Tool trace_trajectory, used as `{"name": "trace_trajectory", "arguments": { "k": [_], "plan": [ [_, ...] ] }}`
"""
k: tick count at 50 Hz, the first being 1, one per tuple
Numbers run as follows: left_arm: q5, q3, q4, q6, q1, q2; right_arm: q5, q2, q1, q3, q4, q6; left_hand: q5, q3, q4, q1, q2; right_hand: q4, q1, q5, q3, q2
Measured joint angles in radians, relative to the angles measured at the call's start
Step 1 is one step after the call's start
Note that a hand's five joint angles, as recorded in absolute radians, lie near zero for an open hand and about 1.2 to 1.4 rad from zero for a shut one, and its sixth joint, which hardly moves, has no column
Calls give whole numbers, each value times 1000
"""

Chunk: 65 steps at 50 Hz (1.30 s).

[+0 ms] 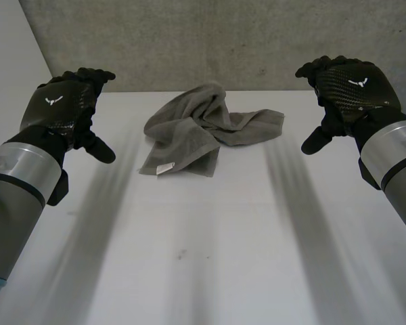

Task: Fold the towel.

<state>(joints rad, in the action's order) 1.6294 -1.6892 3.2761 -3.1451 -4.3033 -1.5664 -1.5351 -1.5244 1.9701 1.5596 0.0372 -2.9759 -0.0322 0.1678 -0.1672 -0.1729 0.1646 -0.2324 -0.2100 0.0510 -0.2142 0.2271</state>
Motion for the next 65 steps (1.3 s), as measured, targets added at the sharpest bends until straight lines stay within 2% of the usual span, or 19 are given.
{"name": "trace_trajectory", "arguments": {
  "k": [11, 17, 23, 24, 28, 30, 33, 35, 38, 43, 47, 50, 51, 53, 54, 56, 57, 58, 65],
  "plan": [
    [-1, 0, 20, 0, 0, -45, 0, 37, 2, -1, 0, 0, 0, 11, -11, -4, 14, 0, 0, 0, 0, 0],
    [-6, 1, 62, -1, 7, -124, 1, 59, 9, -1, 0, 0, 0, 13, -12, -4, 17, 0, 0, 0, 0, 0],
    [-41, 34, 144, -5, 23, -250, 1, 78, 16, -3, 2, 3, 0, 15, -15, -4, 19, 0, 0, 0, 0, 0],
    [-70, 70, 193, -8, 38, -335, 1, 92, 17, -2, 5, 8, 0, 15, -15, -4, 20, 0, 0, 0, 0, 1],
    [-93, 115, 234, -11, 51, -413, 1, 103, 18, -2, 8, 16, 0, 15, -15, -4, 20, 0, 0, 0, 0, 1],
    [-112, 200, 276, -20, 66, -519, 1, 120, 19, 2, 13, 34, 0, 15, -15, -4, 20, 0, 0, 0, 0, 1],
    [-122, 306, 301, -42, 77, -633, 1, 137, 19, 4, 19, 54, 0, 15, -15, -4, 20, 0, 0, 0, 0, 1],
    [-122, 306, 301, -42, 77, -633, 1, 137, 19, 4, 19, 54, 0, 15, -15, -4, 20, 0, 0, 0, 0, 1],
    [-129, 464, 314, -97, 86, -786, 1, 159, 17, 6, 33, 83, 0, 17, -17, -6, 21, 0, 0, 0, 0, 1],
    [-148, 552, 313, -139, 90, -864, 1, 170, 13, 7, 48, 94, 0, 26, -26, -21, 29, 0, 0, 0, 0, 1],
    [-193, 611, 312, -165, 91, -914, 1, 187, 9, 5, 59, 95, -141, 183, -185, -183, 187, 0, 0, 0, 0, 1],
    [-211, 623, 311, -169, 92, -926, 1, 194, 8, 4, 61, 96, -159, 197, -197, -199, 200, 0, 0, 0, 0, 1],
    [-233, 632, 311, -172, 93, -935, 1, 203, 7, 3, 63, 96, -254, 292, -293, -296, 296, 0, 0, 0, 0, 1],
    [-246, 635, 310, -173, 94, -940, 1, 211, 6, 2, 63, 98, -264, 307, -304, -301, 309, 0, 0, 0, 0, 1],
    [-255, 636, 311, -173, 96, -941, 1, 216, 5, 1, 63, 101, -425, 463, -465, -472, 467, 0, 0, 0, 0, 1],
    [-255, 636, 311, -173, 96, -941, 1, 216, 5, 1, 63, 101, -425, 463, -465, -472, 467, 0, 0, 0, 0, 1],
    [-260, 635, 311, -173, 97, -941, 1, 219, 5, 1, 63, 103, -630, 683, -669, -700, 688, 0, 0, 0, 0, 1],
    [-265, 631, 311, -173, 101, -936, 1, 225, 4, -1, 63, 114, -788, 828, -829, -825, 831, 0, 0, 0, 0, 1],
    [-260, 527, 301, -175, 123, -832, 3, 221, -1, -21, 58, 126, -956, 1006, -1010, -971, 1013, 0, 0, 0, 0, 1]
  ]
}}
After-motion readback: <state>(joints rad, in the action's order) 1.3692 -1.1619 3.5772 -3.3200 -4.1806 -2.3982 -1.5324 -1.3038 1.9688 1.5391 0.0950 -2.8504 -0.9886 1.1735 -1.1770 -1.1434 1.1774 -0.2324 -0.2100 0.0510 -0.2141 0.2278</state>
